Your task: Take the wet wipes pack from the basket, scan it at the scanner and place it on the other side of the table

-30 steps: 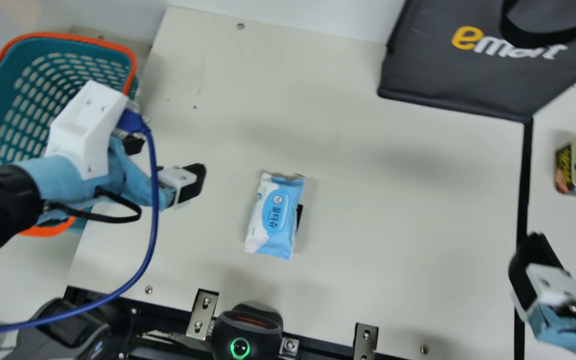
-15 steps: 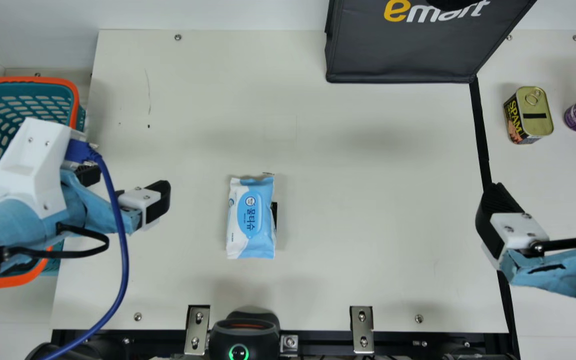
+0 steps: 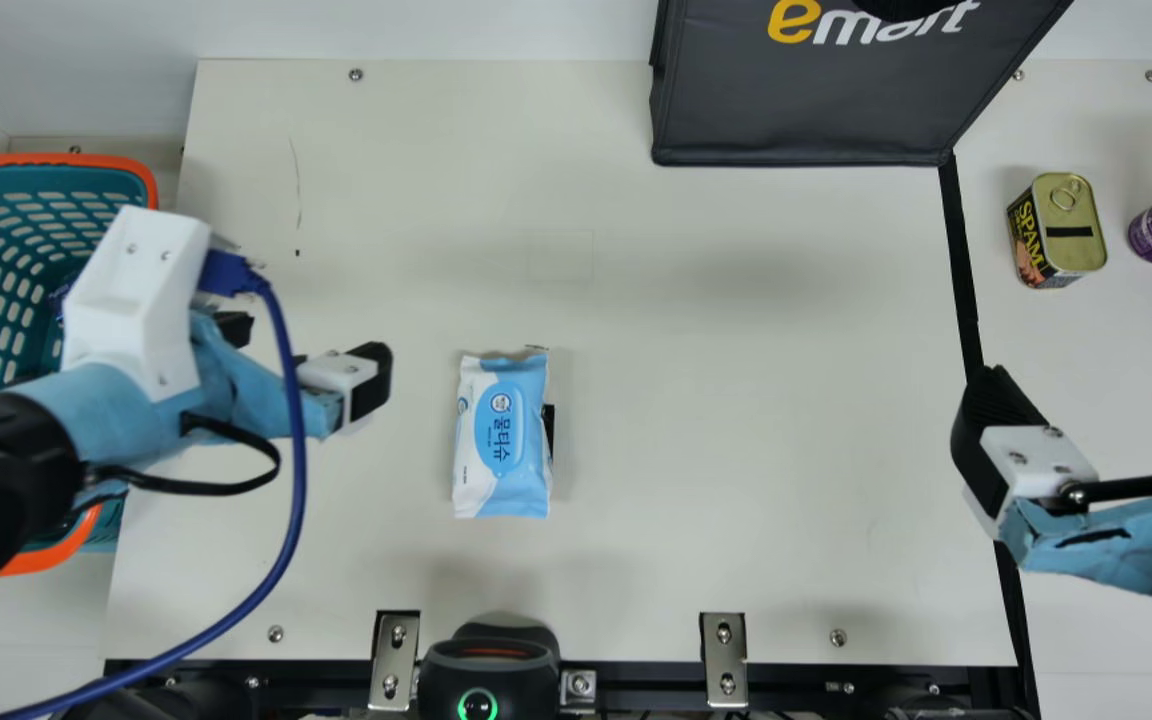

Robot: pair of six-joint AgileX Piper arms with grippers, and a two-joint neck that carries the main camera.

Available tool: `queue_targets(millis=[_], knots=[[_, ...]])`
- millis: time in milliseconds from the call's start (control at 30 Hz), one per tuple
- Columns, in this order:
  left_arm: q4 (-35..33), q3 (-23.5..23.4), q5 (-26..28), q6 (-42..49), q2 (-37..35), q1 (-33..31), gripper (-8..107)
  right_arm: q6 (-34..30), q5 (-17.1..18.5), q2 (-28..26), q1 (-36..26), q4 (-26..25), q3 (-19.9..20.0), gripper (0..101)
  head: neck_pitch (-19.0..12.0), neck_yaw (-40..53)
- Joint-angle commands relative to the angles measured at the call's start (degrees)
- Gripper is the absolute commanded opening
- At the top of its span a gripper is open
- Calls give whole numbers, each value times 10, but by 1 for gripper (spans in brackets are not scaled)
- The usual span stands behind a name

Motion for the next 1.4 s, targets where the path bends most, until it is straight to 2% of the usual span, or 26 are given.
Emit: queue_targets(millis=[0,267,767,1367], knots=[[21,-11,0,-58,19,-40,90,0,0,0,0,0,0,95,-17,0],[73,-57,13,-178,85,-128,90,0,0,0,0,0,0,95,-17,0],[91,-97,40,-294,176,-215,-8,0,0,0,0,0,0,95,-17,0],[71,-128,81,-316,290,-224,-8,0,0,0,0,0,0,95,-17,0]])
